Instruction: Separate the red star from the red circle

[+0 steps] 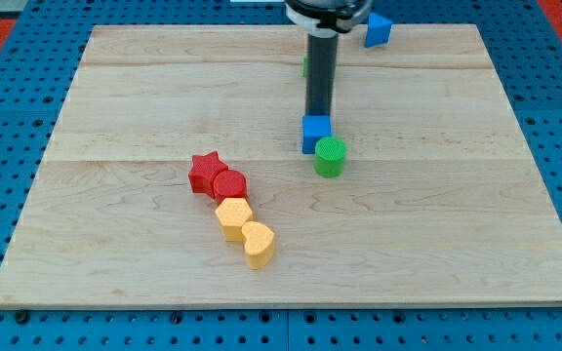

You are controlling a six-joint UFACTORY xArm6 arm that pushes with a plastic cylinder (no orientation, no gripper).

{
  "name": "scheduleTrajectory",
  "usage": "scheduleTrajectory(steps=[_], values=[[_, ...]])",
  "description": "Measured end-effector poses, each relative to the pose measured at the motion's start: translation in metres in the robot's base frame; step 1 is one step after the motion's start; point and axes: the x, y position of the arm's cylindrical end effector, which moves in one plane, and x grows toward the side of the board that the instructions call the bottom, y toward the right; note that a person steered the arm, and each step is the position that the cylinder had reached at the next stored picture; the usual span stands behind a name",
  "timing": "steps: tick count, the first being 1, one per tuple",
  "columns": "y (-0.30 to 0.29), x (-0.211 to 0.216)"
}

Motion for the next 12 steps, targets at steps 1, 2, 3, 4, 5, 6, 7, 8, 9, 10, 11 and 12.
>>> scheduleTrajectory(steps=[1, 2, 3, 4, 5, 6, 7, 8, 9, 10, 11, 12], values=[[0.002, 0.025], [0.007, 0.036], [0.033, 0.039], [0.081, 0.059], [0.094, 0.072], [0.085, 0.137], [0.041, 0.151], [0.009, 0.121], [0.003, 0.116], [-0.009, 0.119], [0.004, 0.101], [0.015, 0.073]])
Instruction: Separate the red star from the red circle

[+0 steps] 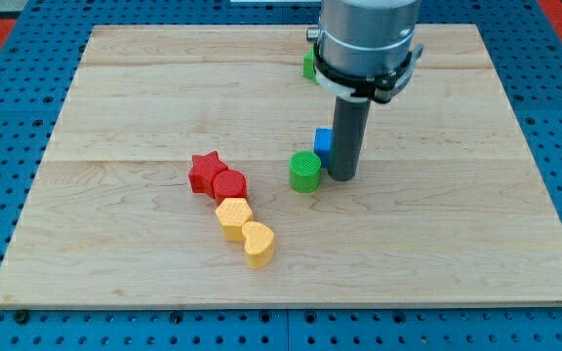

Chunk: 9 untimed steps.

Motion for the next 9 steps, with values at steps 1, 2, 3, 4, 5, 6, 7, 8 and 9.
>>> scheduleTrajectory(steps=[1, 2, 3, 4, 5, 6, 7, 8, 9], values=[[0.0, -0.02], [0.014, -0.01], [0.028, 0.042], [0.052, 0.129], [0.044, 0.163], [-0.011, 0.163], [-0.062, 0.153], [-0.09, 0.126], [-0.108, 0.097]])
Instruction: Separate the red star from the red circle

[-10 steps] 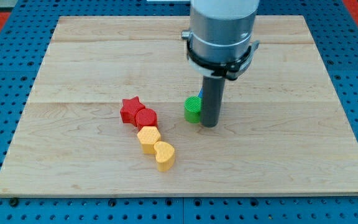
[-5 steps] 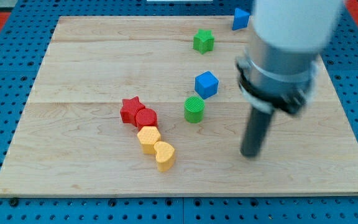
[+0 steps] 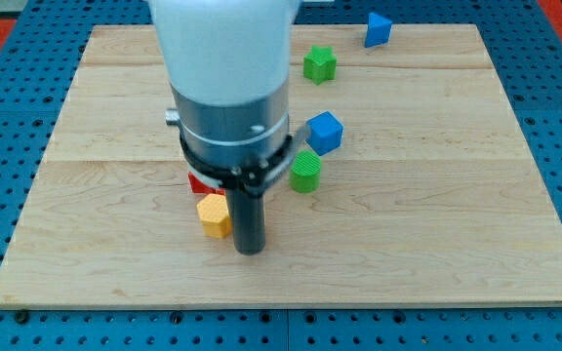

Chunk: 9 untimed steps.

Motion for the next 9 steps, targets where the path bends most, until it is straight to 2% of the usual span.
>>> scheduleTrajectory(steps=[3, 5, 8, 9], values=[[-0.008, -0.025], [-0.048, -0.038], [-0.051, -0.11], [-0.059, -0.115]])
